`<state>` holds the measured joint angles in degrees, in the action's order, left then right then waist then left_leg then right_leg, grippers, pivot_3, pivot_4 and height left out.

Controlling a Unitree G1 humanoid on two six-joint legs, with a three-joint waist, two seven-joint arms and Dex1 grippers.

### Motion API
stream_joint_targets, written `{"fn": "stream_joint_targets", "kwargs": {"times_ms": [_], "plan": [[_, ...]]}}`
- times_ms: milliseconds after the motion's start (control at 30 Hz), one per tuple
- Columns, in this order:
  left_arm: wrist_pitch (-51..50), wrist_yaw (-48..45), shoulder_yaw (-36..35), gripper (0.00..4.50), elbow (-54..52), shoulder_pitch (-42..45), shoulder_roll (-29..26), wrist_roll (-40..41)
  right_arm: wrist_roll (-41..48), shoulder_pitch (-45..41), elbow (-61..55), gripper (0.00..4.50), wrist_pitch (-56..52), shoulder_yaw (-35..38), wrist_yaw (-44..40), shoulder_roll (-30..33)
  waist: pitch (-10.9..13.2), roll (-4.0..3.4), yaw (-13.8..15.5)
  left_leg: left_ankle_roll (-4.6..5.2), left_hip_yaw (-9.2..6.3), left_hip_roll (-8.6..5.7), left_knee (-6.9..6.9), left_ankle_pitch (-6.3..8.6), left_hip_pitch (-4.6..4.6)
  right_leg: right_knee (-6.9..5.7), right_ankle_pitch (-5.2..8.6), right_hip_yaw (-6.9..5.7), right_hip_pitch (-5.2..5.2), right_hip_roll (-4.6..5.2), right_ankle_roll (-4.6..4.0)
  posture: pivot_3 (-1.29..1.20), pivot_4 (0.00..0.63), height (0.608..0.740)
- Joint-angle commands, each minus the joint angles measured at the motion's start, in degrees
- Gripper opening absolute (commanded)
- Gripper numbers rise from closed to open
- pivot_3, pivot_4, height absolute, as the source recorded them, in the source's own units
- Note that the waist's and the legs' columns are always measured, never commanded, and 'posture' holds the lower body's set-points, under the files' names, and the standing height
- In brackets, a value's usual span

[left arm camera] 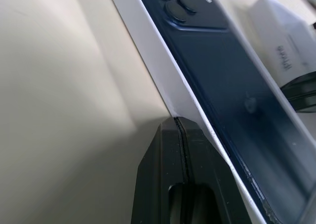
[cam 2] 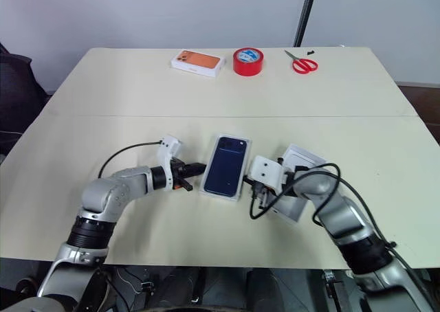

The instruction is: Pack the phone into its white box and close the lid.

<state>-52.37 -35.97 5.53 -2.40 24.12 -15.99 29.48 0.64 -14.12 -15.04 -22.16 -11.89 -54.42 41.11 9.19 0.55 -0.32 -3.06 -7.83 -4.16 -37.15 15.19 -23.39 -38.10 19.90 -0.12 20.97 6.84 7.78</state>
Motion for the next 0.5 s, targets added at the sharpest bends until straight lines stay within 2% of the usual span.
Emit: {"fn": "stream_joint_targets", "kwargs": {"times_ms": [33,133,500], "plan": [[0.13,-3.14,6.1,0.0,-3.49,-0.19,3.46,1.66,2.26,2.01,-3.66,0.03,0.16,1.5,-1.25,1.35,0.0,0.0,-0.1,0.01,0.01,0.0,-0.02,0.01,0.01,0.0,0.0,0.0,-0.02,0.01,0.0,0.0,0.15,0.74],[0.71,-3.12,7.4,0.0,-1.66,0.22,5.94,1.08,2.13,3.8,-4.21,0.03,0.87,2.08,-2.1,3.06,0.0,0.0,-0.05,0.01,-0.01,-0.01,-0.01,0.01,0.05,0.0,0.0,-0.03,-0.09,0.0,0.0,0.0,0.15,0.74],[3.32,-11.08,12.8,0.0,4.24,5.19,7.95,-2.46,0.82,6.08,0.18,0.03,5.62,5.85,-3.57,8.19,-0.01,0.0,0.9,0.09,0.0,-0.05,-0.1,0.05,0.1,0.12,0.0,-0.08,-0.27,0.0,0.01,0.0,0.15,0.74]]}}
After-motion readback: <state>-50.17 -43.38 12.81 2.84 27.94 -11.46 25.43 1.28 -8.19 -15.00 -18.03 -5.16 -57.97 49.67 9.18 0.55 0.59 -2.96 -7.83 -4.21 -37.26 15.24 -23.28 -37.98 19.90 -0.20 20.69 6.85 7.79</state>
